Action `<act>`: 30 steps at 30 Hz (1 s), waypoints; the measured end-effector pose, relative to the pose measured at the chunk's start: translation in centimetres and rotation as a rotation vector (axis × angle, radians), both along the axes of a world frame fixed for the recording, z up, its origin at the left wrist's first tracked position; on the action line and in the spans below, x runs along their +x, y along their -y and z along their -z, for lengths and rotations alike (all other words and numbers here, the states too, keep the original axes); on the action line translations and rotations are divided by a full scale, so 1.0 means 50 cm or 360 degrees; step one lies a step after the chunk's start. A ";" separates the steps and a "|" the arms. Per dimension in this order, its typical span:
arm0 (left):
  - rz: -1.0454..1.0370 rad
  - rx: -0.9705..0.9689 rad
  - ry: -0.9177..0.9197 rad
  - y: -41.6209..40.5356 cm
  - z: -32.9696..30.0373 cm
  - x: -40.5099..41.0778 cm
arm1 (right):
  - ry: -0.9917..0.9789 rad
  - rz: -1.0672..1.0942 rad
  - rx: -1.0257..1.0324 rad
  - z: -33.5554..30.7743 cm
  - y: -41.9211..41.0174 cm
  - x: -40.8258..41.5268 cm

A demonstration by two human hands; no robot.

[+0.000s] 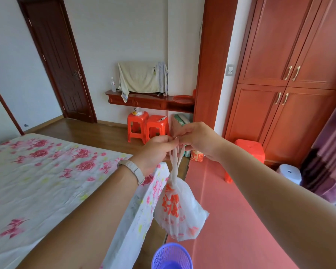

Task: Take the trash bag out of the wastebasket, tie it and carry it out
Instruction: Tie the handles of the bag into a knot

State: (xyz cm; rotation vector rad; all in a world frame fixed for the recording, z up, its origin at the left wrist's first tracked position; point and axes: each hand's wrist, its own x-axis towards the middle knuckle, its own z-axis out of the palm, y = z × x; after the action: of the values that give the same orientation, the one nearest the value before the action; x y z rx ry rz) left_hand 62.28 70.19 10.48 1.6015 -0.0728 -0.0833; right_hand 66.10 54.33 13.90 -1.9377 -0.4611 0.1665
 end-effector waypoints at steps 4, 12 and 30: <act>-0.0009 -0.0184 -0.0039 0.005 0.002 0.002 | -0.0168 0.0071 0.0271 0.038 0.006 0.000; -0.0132 0.0052 0.0018 0.011 0.013 0.011 | -0.0074 0.0315 0.0134 0.102 0.042 -0.025; 0.0086 -0.0038 0.0062 0.210 0.014 0.113 | 0.0049 0.0266 -0.0710 0.295 0.190 -0.027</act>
State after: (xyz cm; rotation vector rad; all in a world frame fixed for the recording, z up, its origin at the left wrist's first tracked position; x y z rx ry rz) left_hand 67.93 59.70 9.80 1.5777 -0.1467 -0.0930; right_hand 64.73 44.82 -0.84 -2.4085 -0.2949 0.1391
